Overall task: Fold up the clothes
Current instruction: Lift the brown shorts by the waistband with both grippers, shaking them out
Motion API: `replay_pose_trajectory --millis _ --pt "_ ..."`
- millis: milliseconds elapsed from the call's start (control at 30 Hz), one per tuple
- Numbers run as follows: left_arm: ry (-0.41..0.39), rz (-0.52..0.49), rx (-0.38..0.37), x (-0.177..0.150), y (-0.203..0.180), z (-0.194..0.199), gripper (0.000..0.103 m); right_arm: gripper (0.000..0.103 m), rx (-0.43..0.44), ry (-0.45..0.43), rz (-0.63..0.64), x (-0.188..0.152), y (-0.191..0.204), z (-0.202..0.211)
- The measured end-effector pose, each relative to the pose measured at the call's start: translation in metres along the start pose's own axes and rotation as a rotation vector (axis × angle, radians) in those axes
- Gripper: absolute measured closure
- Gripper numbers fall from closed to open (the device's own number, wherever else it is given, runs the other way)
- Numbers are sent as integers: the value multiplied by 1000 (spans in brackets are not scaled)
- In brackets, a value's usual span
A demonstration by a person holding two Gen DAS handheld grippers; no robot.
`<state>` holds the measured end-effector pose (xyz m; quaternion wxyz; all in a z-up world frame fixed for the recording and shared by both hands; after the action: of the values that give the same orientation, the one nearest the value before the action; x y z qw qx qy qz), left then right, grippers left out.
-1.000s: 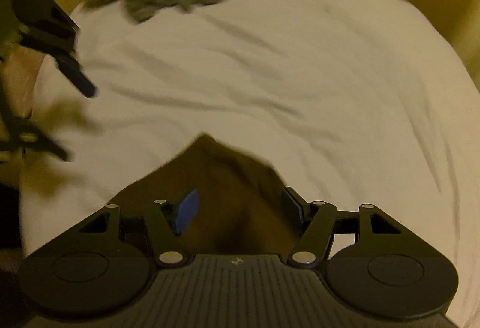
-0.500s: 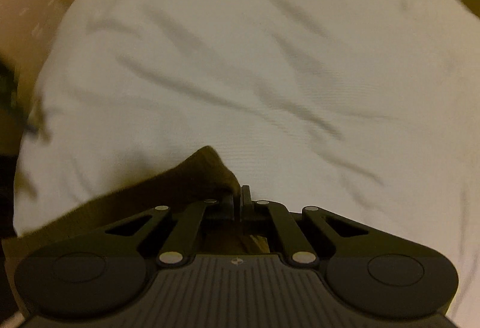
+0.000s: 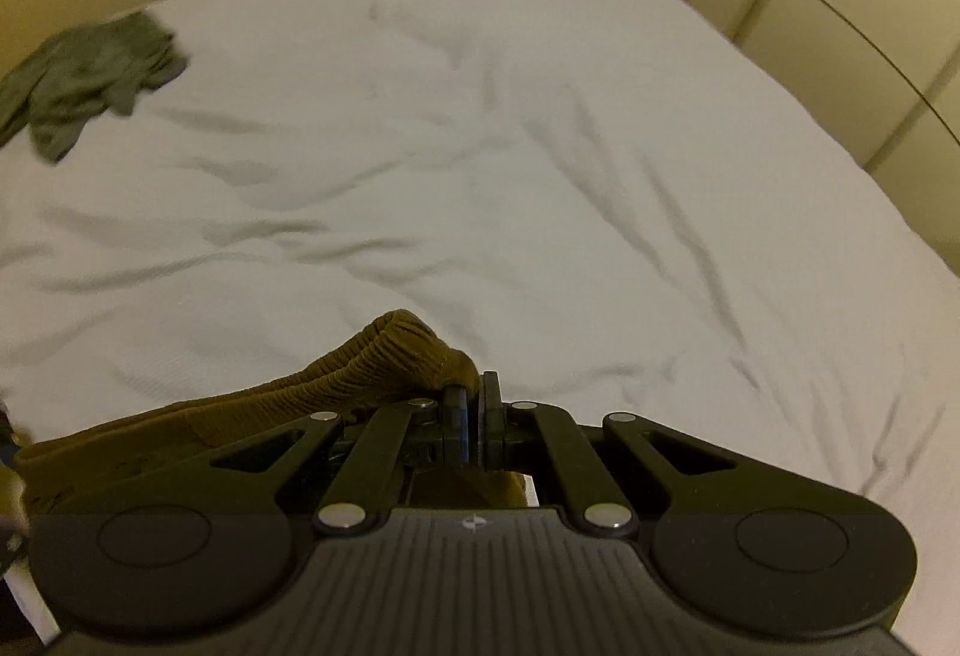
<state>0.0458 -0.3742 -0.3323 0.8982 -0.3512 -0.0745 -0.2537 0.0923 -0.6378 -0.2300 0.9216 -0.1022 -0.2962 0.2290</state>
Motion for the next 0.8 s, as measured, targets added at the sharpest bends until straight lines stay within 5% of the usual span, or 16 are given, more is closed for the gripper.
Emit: replay_pose_trajectory --millis 33,267,467,633,800 --pt "-16 -9 5 7 0 3 92 103 -11 -5 -11 -5 -3 5" --pt "-174 -292 88 81 -22 62 98 103 -148 -64 -209 -31 -30 64" --pt "-320 -640 89 139 -82 150 99 103 -360 -190 -423 -57 -42 188" --pt "-453 -872 5 133 -146 229 99 103 -595 -329 -498 -67 9 314" --pt "-586 -982 -49 93 -193 314 99 103 -734 -451 -524 -69 58 427"
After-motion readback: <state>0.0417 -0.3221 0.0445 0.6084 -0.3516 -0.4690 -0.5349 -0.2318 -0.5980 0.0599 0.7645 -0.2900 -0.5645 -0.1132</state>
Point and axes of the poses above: each gripper's, at about its wrist camera, not at the fingertips, and z roughly against the way its jaws point, y to its left, x to its top, the point moved 7 cm from there along -z, roughly the way its jaws point, and after that the axes turned 10 degrees about -x, right-handed, at the moved point
